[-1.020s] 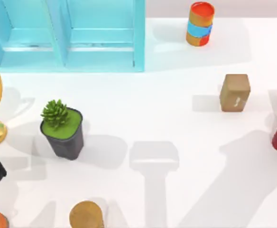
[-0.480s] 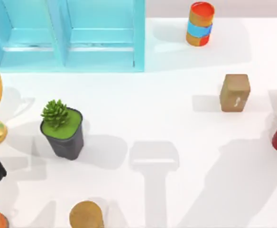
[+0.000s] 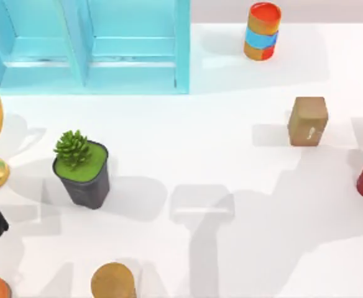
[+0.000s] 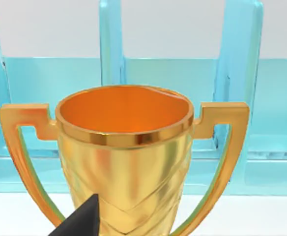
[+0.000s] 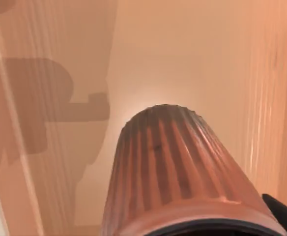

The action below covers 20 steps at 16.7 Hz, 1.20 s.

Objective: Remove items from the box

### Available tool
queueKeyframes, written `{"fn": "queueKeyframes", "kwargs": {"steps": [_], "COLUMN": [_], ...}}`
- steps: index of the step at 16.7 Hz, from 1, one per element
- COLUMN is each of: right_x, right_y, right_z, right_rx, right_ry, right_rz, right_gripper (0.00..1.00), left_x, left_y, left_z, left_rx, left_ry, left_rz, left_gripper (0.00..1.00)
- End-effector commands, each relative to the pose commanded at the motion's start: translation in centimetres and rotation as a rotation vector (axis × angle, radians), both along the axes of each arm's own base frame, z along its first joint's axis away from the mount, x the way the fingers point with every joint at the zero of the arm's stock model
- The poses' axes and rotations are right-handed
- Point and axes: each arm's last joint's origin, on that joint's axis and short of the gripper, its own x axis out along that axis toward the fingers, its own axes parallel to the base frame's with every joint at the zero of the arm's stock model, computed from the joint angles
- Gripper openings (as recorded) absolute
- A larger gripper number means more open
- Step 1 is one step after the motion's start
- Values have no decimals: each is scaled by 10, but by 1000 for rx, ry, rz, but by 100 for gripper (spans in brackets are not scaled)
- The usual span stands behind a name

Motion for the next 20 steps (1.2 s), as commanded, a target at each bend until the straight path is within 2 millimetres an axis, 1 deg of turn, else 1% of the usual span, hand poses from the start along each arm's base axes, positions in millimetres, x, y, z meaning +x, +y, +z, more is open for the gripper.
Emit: {"fn": "queueKeyframes", "kwargs": {"steps": [4, 9, 11, 12, 13, 14, 15, 17, 18, 20], "right_x": [17, 17, 23, 28, 34, 40, 45, 50, 48, 36], "right_y": [6, 5, 16, 27, 43, 63, 86, 141, 169, 224], "right_z": [-5, -6, -6, -8, -9, -11, -13, -16, -18, -25], "right_rx": [12, 12, 4, -1, -5, -9, -11, -6, 1, 21], "right_ry": [-5, -5, -26, -41, -60, -81, -103, -149, -169, -192], "right_rz": [47, 42, 43, 46, 53, 62, 75, 106, 120, 141], "right_gripper": [0, 0, 0, 0, 0, 0, 0, 0, 0, 0], "left_x": [0, 0, 0, 0, 0, 0, 0, 0, 0, 0], "left_y": [0, 0, 0, 0, 0, 0, 0, 0, 0, 0], "left_z": [0, 0, 0, 0, 0, 0, 0, 0, 0, 0], "left_rx": [0, 0, 0, 0, 0, 0, 0, 0, 0, 0], "left_ry": [0, 0, 0, 0, 0, 0, 0, 0, 0, 0], "left_rz": [0, 0, 0, 0, 0, 0, 0, 0, 0, 0], "left_gripper": [100, 100, 100, 100, 100, 100, 100, 100, 100, 100]}}
